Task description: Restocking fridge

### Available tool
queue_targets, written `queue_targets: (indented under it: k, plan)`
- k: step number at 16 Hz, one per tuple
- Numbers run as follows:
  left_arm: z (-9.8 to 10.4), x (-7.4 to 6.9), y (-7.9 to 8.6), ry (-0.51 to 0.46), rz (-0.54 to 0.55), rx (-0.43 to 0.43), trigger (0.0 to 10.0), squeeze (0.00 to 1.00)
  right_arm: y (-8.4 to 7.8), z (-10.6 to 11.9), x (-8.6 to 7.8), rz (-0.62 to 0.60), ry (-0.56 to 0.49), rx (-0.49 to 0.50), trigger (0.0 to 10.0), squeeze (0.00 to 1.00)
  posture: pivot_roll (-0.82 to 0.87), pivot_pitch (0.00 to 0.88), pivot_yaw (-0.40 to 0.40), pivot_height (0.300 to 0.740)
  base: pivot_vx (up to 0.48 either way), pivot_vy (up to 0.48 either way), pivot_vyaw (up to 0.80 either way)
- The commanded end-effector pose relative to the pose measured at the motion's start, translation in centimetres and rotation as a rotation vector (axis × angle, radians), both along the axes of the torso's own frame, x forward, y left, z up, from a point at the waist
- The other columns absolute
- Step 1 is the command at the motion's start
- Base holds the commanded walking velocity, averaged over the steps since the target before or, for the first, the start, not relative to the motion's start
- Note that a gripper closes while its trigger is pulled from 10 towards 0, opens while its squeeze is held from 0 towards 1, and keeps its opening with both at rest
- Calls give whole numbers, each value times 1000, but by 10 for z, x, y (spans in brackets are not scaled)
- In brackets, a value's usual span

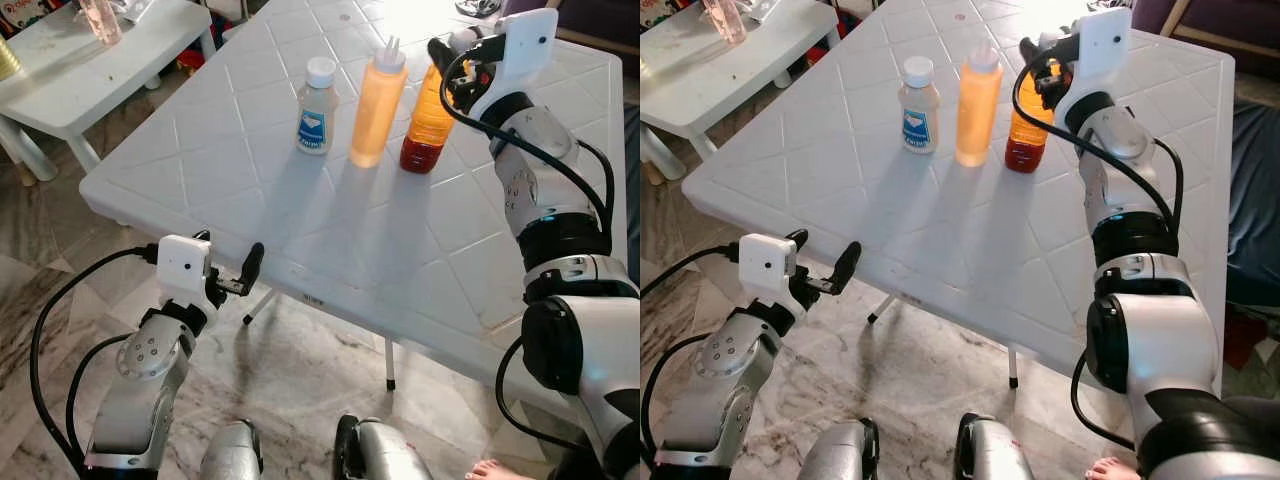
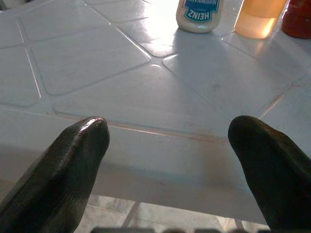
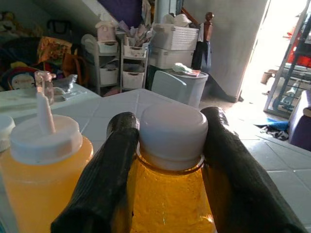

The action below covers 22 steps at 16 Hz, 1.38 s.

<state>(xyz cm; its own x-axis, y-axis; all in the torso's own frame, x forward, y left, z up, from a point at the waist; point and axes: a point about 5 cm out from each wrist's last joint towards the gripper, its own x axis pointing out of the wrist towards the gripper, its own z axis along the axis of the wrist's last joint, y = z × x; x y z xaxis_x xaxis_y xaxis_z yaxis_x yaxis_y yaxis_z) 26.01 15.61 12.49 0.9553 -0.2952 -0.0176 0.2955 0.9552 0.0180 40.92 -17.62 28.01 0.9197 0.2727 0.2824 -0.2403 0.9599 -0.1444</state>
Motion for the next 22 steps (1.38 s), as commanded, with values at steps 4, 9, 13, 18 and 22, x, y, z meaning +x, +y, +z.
queue_targets:
  k: [4,9,13,18,22]
  plan:
    - [-8,1,3,50,12,31,10000,0,-7,-15,-8,-123,64,31,0,0,134,215,-44,740,0,0,0]
    - [-9,8,11,55,73,1,10000,0,13,-38,-54,-128,-9,70,0,0,123,194,-56,740,0,0,0]
    - [-9,12,12,57,70,-11,10000,0,35,-74,-114,-136,33,89,10000,0,95,175,-48,740,0,0,0]
    - [-6,23,2,38,53,-28,10000,0,46,-68,-126,-81,22,40,10000,0,82,146,-57,740,0,188,0]
    - [-9,23,0,34,60,-32,10000,0,46,-71,-126,-67,54,30,10000,0,82,138,-76,740,0,373,0]
